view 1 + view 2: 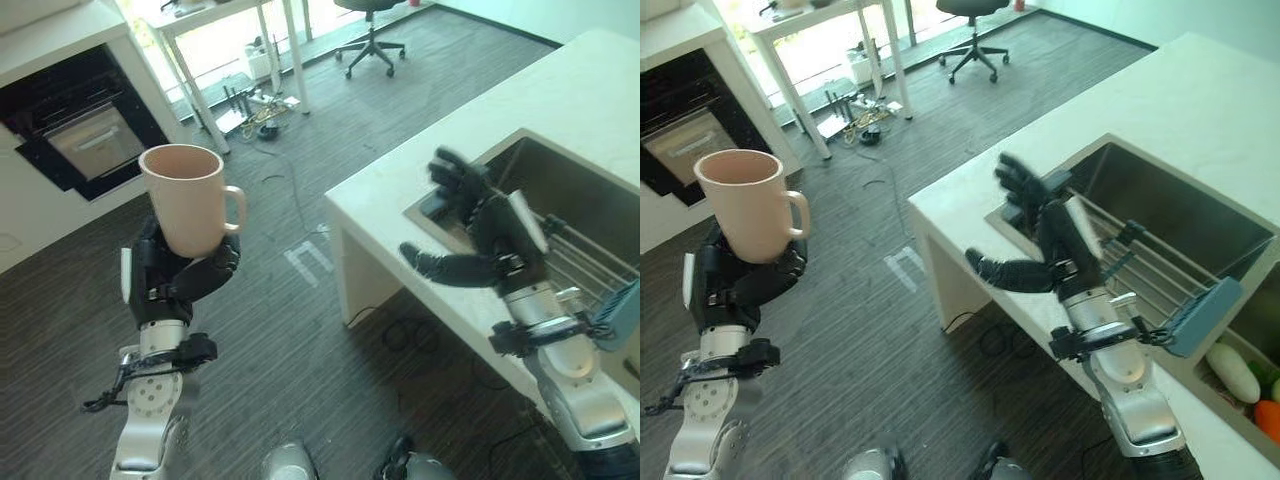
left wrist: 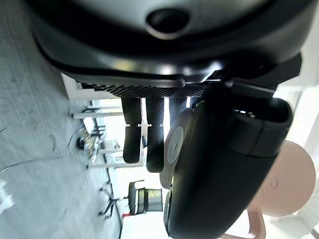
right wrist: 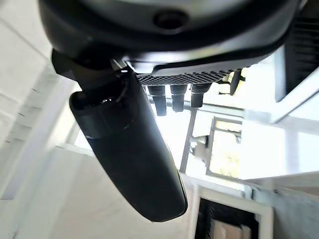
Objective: Place the dishes in the dishwasher.
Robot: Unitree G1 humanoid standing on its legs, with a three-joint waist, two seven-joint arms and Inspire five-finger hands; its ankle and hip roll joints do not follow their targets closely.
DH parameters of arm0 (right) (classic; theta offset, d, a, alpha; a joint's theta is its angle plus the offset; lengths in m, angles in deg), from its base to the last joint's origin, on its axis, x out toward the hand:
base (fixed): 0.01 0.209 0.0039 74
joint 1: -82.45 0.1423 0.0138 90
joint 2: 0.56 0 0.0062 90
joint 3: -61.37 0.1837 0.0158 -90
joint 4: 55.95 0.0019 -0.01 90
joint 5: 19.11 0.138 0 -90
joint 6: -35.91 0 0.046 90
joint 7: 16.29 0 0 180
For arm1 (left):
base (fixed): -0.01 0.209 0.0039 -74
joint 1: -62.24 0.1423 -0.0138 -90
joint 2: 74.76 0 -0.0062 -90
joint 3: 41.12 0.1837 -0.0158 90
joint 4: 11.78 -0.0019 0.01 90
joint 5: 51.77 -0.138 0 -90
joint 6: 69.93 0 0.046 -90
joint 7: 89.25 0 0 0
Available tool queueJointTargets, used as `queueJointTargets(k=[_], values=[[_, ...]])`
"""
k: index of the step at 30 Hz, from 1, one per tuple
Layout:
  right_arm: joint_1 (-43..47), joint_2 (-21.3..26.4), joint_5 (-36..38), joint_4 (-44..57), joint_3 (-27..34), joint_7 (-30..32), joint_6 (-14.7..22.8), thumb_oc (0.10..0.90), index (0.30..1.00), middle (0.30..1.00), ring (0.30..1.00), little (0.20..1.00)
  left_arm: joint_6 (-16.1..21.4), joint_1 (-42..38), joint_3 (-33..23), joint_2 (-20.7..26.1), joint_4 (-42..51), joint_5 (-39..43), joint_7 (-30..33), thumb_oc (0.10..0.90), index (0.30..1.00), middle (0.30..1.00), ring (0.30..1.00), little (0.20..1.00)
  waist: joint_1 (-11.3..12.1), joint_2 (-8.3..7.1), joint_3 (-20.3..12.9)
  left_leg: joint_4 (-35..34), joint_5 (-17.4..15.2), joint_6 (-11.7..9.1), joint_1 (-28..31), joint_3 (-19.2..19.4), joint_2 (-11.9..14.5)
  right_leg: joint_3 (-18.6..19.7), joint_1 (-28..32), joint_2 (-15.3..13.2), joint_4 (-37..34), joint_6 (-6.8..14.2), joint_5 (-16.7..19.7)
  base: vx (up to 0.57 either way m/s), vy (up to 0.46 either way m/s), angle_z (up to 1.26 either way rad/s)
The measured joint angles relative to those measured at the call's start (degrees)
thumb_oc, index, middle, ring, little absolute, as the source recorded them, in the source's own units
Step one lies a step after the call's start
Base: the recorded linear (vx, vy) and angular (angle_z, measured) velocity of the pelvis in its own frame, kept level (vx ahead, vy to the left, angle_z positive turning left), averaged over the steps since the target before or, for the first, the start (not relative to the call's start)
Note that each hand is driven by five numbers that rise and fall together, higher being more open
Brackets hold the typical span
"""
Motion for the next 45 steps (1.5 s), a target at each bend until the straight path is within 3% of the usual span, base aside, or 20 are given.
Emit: queueJointTargets(k=[1,4,7,8,10,11,13,15,16,17,18,19,22,26,33,34,37,41,44,45], values=[[-0.26,-0.59,-0.01,0.23,1.72,0.86,0.04,0.8,0.9,0.9,0.9,0.9,-0.02,-1.69,1.48,0.02,-0.21,0.0,-2.31,0.4,0.3,0.3,0.3,0.3,-0.46,0.97,-0.19,-4.95,-0.55,1.56,1.36,-0.11,-1.44,0.0,-1.91,-2.1,3.81,1.53,0.91,-0.17,0.475,1.16],[-1.23,-2.61,-0.02,0.3,0.07,0.23,-0.07,0.8,0.9,0.9,0.9,0.9,-0.02,-1.59,1.87,-0.14,-0.34,-0.11,-2.76,0.4,0.3,0.3,0.3,0.3,-0.31,1.14,-0.65,-4.32,-4.75,4.47,-0.83,-2.56,-5.24,0.65,-1.93,-5.49,3.05,4.46,4.8,-0.1,0.456,0.8],[-4.24,-9.41,-0.08,0.66,-0.35,0.2,-0.43,0.8,0.9,0.9,0.9,0.9,-0.3,-0.68,1.93,-0.13,-0.35,-0.72,-5.47,0.4,0.3,0.3,0.3,0.3,1.39,0.84,-1.63,2.35,-9.57,9.16,-6.75,-7.92,-9.69,0.58,-1.21,-11.73,2.56,6.78,12.03,-0.04,0.657,1.02],[-4.25,-9.57,-0.19,0.61,-2.88,-0.34,-0.82,0.8,0.9,0.9,0.9,0.9,-0.7,-0.06,1.65,0.41,-0.44,-0.71,-5.84,0.4,0.3,0.3,0.3,0.3,1.74,0.9,-1.93,4.87,-10.59,10.86,-8.52,-8.85,-10.79,0.61,-1.21,-12.97,1.79,6.09,15.57,-0.01,0.419,0.84],[-4.46,-9.61,-0.15,0.57,-4.81,-1.64,-1.24,0.8,0.9,0.9,0.9,0.9,-1.28,-0.09,0.21,0.36,-0.48,-0.69,-6.0,0.4,0.3,0.3,0.3,0.3,2.17,0.31,-2.2,5.47,-10.45,12.42,-10.25,-10.95,-12.01,1.68,-1.27,-11.86,2.84,7.42,15.08,0.02,0.191,0.68],[-5.22,-10.01,-0.11,0.44,-4.62,-1.69,-1.19,0.8,0.9,0.9,0.9,0.9,-1.68,-0.59,0.09,0.21,-0.71,-0.69,-6.04,0.4,0.3,0.3,0.3,0.3,1.24,0.33,-2.21,5.15,-9.84,14.46,-11.2,-14.13,-13.3,5.45,-1.73,-10.93,5.25,8.27,12.02,-0.01,-0.013,1.3],[-8.8,-10.27,-0.1,0.39,-3.5,-1.67,-1.15,0.8,0.9,0.9,0.9,0.9,-1.73,-1.3,0.85,0.32,-1.95,-0.55,-7.2,0.4,0.3,0.3,0.3,0.3,-0.98,0.84,-2.15,0.38,-5.8,15.49,-10.77,-21.3,-14.73,19.96,-2.66,-0.36,8.74,7.4,1.46,0.01,-0.076,1.85],[-13.06,-9.42,0.0,0.6,-0.43,-1.61,-1.01,0.8,0.9,0.9,0.9,0.9,-1.73,-3.5,2.02,0.13,-4.81,-0.6,-8.25,0.4,0.3,0.3,0.3,0.3,-3.48,0.59,-2.36,-4.73,-1.96,13.02,-10.28,-28.88,-16.64,31.86,-4.56,11.84,9.69,4.86,-5.54,0.03,-0.075,2.03],[-13.04,-9.03,0.03,-0.02,0.06,-1.57,-1.11,0.8,0.9,0.9,0.9,0.9,-1.72,-2.28,2.1,0.08,-4.85,-0.74,-7.13,0.4,0.3,0.3,0.3,0.3,-3.2,-0.98,-2.3,-5.25,-3.51,6.29,-10.01,-25.97,-16.7,32.19,-6.61,14.59,7.42,3.14,-5.3,0.0,-0.104,1.45],[-12.32,-8.71,0.06,0.31,0.24,-1.63,-1.05,0.8,0.9,0.9,0.9,0.9,-1.75,-1.06,2.31,0.13,-4.7,-0.75,-6.46,0.4,0.3,0.3,0.3,0.3,-3.38,-1.44,-2.35,-2.78,-3.78,8.73,-10.75,-21.31,-16.07,31.1,-7.85,13.98,6.39,2.88,-4.15,0.0,-0.111,0.87],[-11.01,-8.1,0.12,0.44,0.04,-1.65,-0.87,0.8,0.9,0.9,0.9,0.9,-1.75,-0.03,2.54,0.36,-3.95,-1.29,-6.12,0.4,0.3,0.3,0.3,0.3,-3.27,-1.49,-2.32,-2.32,-4.24,15.81,-10.54,-20.54,-17.36,29.79,-8.97,12.06,7.33,3.65,-4.06,-0.02,-0.151,0.37],[-8.95,-7.62,0.34,0.33,-1.16,-1.76,-0.94,0.8,0.9,0.9,0.9,0.9,-1.74,1.06,2.24,0.14,-3.26,-2.41,-5.83,0.4,0.3,0.3,0.3,0.3,-2.99,-1.82,-2.39,-2.04,-4.63,16.21,-10.59,-19.98,-18.33,28.34,-10.84,9.72,9.24,3.62,-4.27,-0.02,-0.16,0.13],[-5.55,-6.64,0.46,0.41,-2.98,-2.29,-0.84,0.8,0.9,0.9,0.9,0.9,-1.74,1.66,2.59,0.54,-1.18,-2.97,-5.69,0.4,0.3,0.3,0.3,0.3,-0.9,-1.44,-2.58,-2.39,-4.02,15.88,-10.62,-19.54,-17.46,26.51,-10.69,8.16,9.37,3.81,-4.15,0.01,-0.135,-0.21],[-2.21,-6.83,0.45,-0.55,-3.9,-1.08,-0.79,0.8,0.9,0.9,0.9,0.9,-1.74,0.35,2.84,1.72,-1.2,-2.84,-4.86,0.4,0.3,0.3,0.3,0.3,-1.01,-1.9,-2.57,-1.63,-4.25,15.31,-10.53,-19.46,-16.94,26.3,-5.16,7.52,2.39,6.3,-0.55,0.03,-0.147,-0.12],[-3.23,-7.05,0.41,-1.84,-3.9,-0.29,-0.79,0.8,0.9,0.9,0.9,0.9,-1.56,-0.17,2.8,2.24,-0.69,-2.29,-4.42,0.4,0.3,0.3,0.3,0.3,-3.06,-1.98,-2.57,-0.64,-5.04,11.6,-10.84,-19.37,-13.9,26.62,-5.43,10.01,2.68,3.81,-1.37,0.04,-0.131,-0.11],[-5.18,-6.56,0.45,-1.83,-3.89,-1.07,-0.8,0.8,0.9,0.9,0.9,0.9,-1.31,-0.17,2.78,2.17,-0.5,-2.11,-4.28,0.4,0.3,0.3,0.3,0.3,-3.44,0.31,-2.59,-0.98,-3.56,9.69,-10.73,-19.72,-11.56,26.47,-6.41,12.49,4.04,0.98,-2.53,0.05,-0.078,-0.03],[-4.66,-7.22,2.25,-3.45,-4.06,-3.97,-0.99,0.8,0.9,0.9,0.9,0.9,-0.06,0.03,3.05,1.7,-0.77,-2.93,-3.63,0.4,0.3,0.3,0.3,0.3,-4.42,0.44,-2.48,-1.04,-3.57,9.67,-9.66,-20.28,-11.12,23.94,-4.12,12.49,2.73,1.23,-2.5,0.12,-0.12,0.12],[-5.43,-6.67,2.23,-3.77,-4.24,-4.81,-1.1,0.8,0.9,0.9,0.9,0.9,1.96,1.2,3.08,-0.18,-0.63,-2.84,-3.31,0.4,0.3,0.3,0.3,0.3,-3.52,0.45,-2.49,-1.78,-4.36,8.39,-7.39,-19.99,-10.59,25.06,-2.42,13.53,2.54,0.96,-3.16,0.2,-0.181,-0.09],[-5.31,-4.92,2.23,-3.82,-5.53,-4.63,-1.07,0.8,0.9,0.9,0.9,0.9,2.35,3.76,3.11,-0.03,0.19,-2.84,-3.26,0.4,0.3,0.3,0.3,0.3,-2.42,-1.11,-2.31,-3.82,-2.93,6.1,-4.74,-18.66,-11.7,26.15,-3.87,12.33,7.4,-0.45,-6.77,0.15,-0.135,-0.15],[-5.18,-5.02,2.21,-4.26,-5.64,-4.28,-0.96,0.8,0.9,0.9,0.9,0.9,2.49,3.39,3.45,0.37,0.13,-2.87,-3.3,0.4,0.3,0.3,0.3,0.3,-1.67,-2.59,-1.25,4.21,-3.02,4.51,-8.33,-19.85,-11.75,27.01,-3.95,11.46,8.56,-1.33,-7.51,0.11,-0.006,0.06]])
